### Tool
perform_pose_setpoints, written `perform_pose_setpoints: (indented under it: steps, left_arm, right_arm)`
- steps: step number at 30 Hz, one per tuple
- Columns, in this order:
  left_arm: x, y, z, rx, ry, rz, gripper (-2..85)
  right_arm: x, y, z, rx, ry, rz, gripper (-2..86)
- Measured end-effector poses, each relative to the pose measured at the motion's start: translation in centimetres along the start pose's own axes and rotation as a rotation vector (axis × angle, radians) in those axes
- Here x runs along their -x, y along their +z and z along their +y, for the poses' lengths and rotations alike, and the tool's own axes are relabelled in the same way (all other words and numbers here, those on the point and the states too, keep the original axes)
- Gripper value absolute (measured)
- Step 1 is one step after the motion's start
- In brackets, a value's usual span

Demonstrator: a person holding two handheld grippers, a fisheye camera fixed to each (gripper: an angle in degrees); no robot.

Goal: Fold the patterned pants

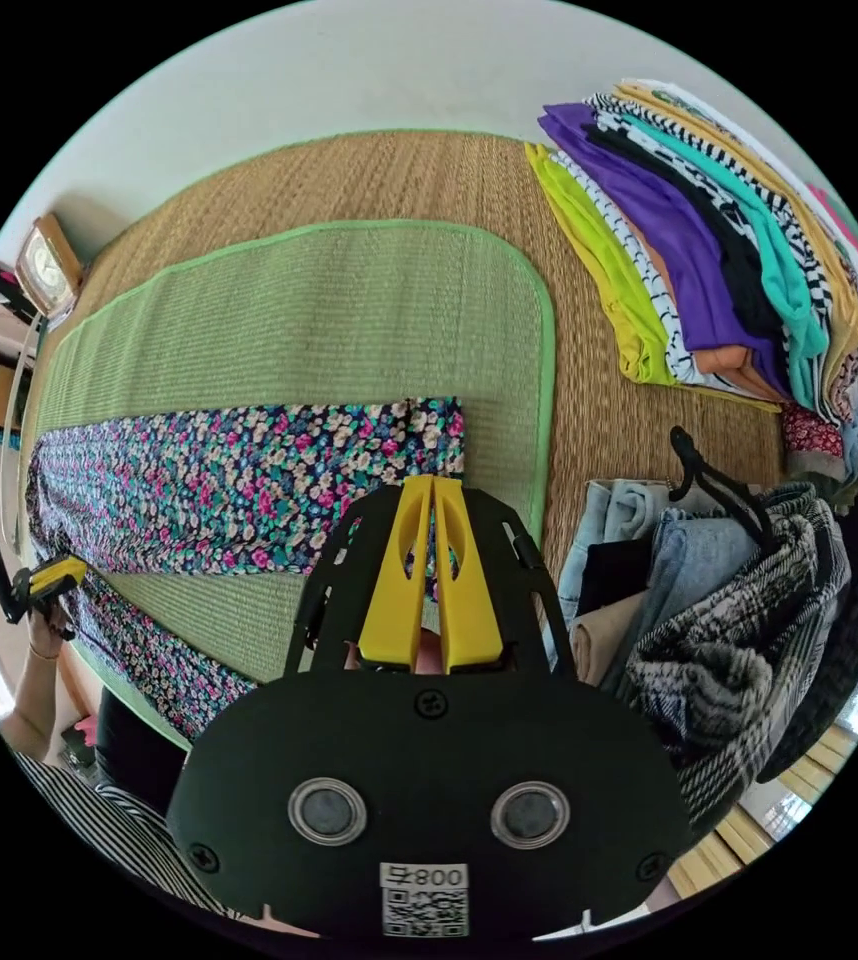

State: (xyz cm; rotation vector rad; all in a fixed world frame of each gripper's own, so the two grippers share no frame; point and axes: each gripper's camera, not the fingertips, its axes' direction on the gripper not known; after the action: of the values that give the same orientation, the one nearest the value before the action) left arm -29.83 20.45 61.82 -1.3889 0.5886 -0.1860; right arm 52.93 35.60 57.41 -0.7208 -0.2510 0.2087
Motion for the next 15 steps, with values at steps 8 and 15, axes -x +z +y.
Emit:
perform_pose_setpoints:
  steps: [8, 15]
  left_arm:
    - [1.2, -2.0, 3.2, -0.013, -0.067, 0.002, 0.2]
    - [1.1, -5.4, 8.6, 0.039, -0.073, -0.058, 0.4]
  right_arm:
    - [2.4, 2.2, 4.3, -0.017, -0.015, -0.107, -0.5]
    - [3.2, 0.3, 11.2, -0.043, -0.026, -0.135, -0.4]
